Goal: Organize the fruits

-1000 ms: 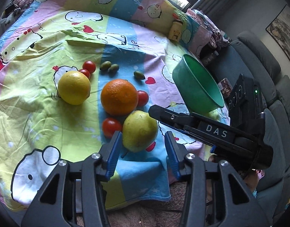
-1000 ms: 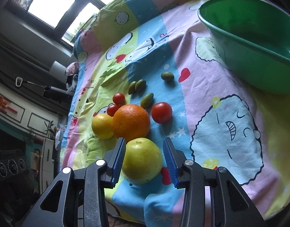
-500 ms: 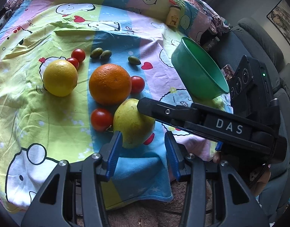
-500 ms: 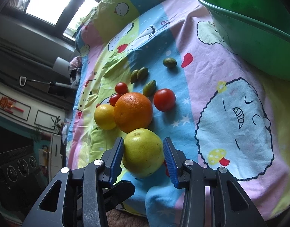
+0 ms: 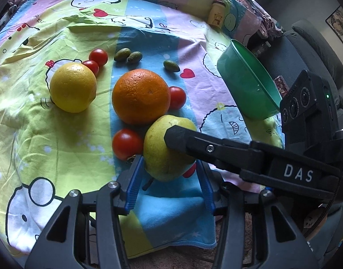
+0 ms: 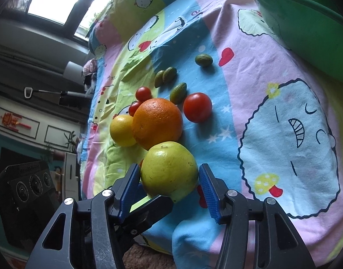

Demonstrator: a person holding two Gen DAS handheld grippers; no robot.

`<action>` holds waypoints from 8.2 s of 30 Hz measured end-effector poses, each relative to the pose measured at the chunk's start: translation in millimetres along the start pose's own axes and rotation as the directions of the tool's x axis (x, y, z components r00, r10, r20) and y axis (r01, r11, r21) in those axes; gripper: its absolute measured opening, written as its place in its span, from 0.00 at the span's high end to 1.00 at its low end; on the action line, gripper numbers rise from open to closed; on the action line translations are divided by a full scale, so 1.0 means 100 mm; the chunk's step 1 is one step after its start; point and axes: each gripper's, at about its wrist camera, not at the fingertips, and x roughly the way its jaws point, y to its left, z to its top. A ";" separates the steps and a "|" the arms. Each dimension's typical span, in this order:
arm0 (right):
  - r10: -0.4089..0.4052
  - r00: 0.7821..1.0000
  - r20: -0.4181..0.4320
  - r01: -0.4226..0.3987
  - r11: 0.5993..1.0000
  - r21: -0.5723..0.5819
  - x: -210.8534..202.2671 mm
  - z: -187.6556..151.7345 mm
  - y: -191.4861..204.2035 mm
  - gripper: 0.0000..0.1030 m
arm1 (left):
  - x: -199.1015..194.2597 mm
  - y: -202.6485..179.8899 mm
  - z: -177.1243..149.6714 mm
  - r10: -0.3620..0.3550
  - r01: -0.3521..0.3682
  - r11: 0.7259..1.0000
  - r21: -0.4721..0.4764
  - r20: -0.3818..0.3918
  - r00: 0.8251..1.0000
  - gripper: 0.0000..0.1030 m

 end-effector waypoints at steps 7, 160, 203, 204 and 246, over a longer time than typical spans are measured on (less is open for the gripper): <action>0.022 1.000 -0.013 -0.022 1.000 0.008 0.05 0.01 -0.03 0.45 | 0.02 -0.02 0.01 0.005 -0.005 1.000 0.014 -0.004 1.000 0.51; -0.350 0.787 0.508 0.307 0.937 0.168 -1.42 1.04 -0.24 0.26 | -0.37 -0.55 1.20 0.053 -0.095 0.987 0.131 0.297 0.953 0.09; -0.286 0.955 0.077 0.291 0.954 -0.071 0.20 1.23 0.13 0.70 | 0.49 0.39 1.67 0.214 -0.213 0.977 0.030 -0.030 0.976 0.59; -0.293 0.953 0.071 0.298 0.952 -0.070 0.20 1.24 0.12 0.70 | 0.55 0.38 1.66 0.216 -0.214 0.976 0.041 -0.044 0.976 0.60; -0.374 0.926 0.037 0.376 0.922 -0.092 0.46 1.22 0.12 0.76 | 0.83 0.55 1.67 0.258 -0.260 0.966 -0.007 -0.083 0.962 0.79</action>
